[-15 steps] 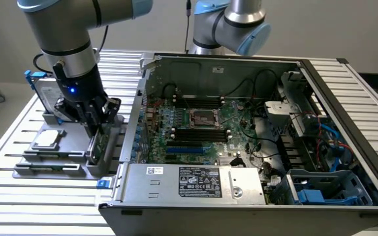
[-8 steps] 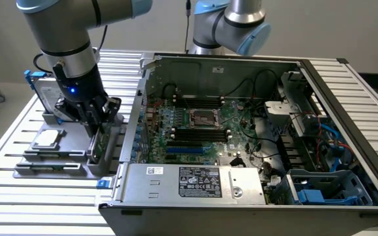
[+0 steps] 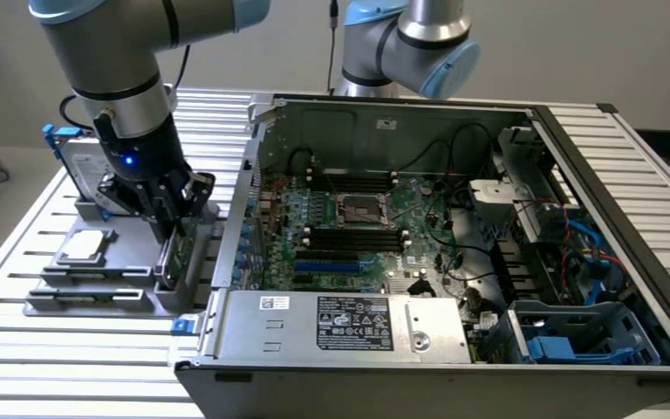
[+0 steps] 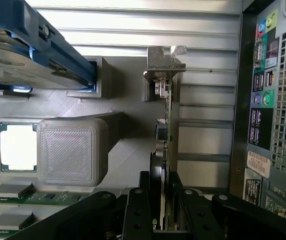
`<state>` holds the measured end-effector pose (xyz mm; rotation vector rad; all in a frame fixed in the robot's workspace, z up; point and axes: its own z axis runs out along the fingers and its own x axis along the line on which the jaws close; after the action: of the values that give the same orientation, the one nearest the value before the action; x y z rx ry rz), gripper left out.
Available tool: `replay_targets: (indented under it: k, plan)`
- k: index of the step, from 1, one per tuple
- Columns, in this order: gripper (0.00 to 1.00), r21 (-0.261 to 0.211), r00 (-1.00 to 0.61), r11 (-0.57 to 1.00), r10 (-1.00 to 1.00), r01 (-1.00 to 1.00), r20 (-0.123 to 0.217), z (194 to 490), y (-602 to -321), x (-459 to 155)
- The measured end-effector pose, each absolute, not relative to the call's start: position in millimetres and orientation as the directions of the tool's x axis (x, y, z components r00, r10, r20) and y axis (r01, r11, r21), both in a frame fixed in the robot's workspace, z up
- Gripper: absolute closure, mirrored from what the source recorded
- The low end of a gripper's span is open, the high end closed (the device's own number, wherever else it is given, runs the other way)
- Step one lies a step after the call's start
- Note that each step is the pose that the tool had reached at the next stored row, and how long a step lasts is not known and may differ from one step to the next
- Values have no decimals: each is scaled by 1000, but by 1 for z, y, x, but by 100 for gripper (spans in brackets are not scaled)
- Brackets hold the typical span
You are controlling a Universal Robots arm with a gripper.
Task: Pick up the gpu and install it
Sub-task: 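Pick up the gpu and move the gpu toward the slot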
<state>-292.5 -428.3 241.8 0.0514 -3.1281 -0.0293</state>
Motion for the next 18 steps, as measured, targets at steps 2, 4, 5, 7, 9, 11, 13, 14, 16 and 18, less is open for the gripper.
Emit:
replay_targets:
  k: [2, 4, 5, 7, 9, 11, 13, 14, 16, 18]
  plan:
    - [73, 20, -999, 999, -33, -33, 13, 242, -428, -293]
    - [73, 26, -999, 999, -33, -33, 12, 242, -428, -293]
    - [73, 32, -999, 999, -33, -33, 12, 242, -428, -292]
    - [73, 43, -999, 999, -33, -33, 12, 242, -428, -293]
    - [73, 53, -999, 998, -33, -33, 11, 243, -428, -293]
    - [73, 59, -999, 998, -33, -33, 11, 244, -428, -293]
    - [73, 63, -999, 998, -33, -33, 11, 246, -428, -293]
    - [73, 64, -999, 997, -33, -33, 11, 247, -428, -293]
    - [73, 67, -999, 997, -33, -33, 11, 249, -428, -293]
    - [73, 70, -999, 997, -34, -33, 11, 251, -428, -293]
